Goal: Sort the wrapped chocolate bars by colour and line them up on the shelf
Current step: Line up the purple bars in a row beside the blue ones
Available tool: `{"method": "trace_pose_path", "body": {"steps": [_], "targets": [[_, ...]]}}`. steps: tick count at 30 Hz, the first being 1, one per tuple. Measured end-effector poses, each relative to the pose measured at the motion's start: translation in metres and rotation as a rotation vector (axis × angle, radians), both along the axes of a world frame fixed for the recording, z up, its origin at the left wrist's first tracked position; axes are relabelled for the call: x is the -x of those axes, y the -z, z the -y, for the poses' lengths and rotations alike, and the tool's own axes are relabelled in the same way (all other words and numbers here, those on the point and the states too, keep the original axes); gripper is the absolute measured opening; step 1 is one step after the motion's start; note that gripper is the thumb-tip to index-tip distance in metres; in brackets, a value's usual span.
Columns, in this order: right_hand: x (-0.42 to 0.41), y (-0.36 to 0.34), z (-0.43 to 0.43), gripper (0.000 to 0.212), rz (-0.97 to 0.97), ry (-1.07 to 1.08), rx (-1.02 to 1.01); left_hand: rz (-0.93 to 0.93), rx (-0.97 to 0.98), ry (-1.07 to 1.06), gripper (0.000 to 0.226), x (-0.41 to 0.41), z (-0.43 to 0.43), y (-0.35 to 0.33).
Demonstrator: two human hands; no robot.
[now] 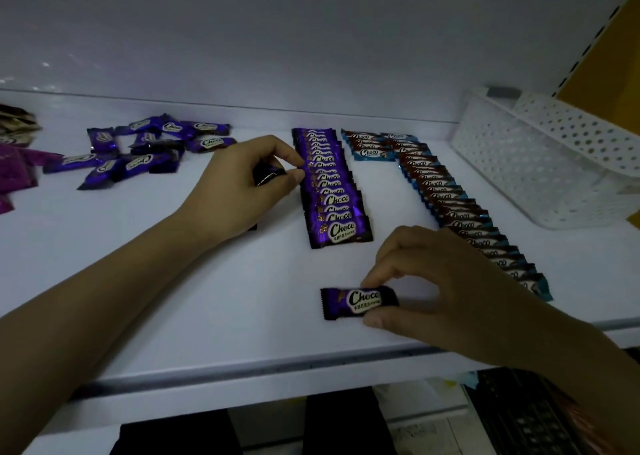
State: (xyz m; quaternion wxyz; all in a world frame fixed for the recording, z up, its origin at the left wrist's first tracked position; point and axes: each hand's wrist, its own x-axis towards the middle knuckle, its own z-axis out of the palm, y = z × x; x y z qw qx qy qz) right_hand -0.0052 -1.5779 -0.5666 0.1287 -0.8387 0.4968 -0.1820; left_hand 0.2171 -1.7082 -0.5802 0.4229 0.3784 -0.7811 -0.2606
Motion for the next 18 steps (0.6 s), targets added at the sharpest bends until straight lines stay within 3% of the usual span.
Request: {"method": "trace_pose_path", "body": {"steps": [3, 9, 18], "targets": [[-0.004, -0.003, 0.007, 0.032, 0.054, 0.037, -0.008, 0.03, -0.003, -0.026, 0.007, -0.001, 0.001, 0.002], [-0.02, -0.007, 0.03, 0.034, -0.055, 0.213, 0.202, 0.015, -0.008, -0.036, 0.006, -0.003, 0.003, 0.002], [-0.019, -0.006, 0.035, 0.037, -0.051, 0.239, 0.18, 0.012, -0.01, -0.023, 0.006, -0.003, 0.003, 0.003]]}}
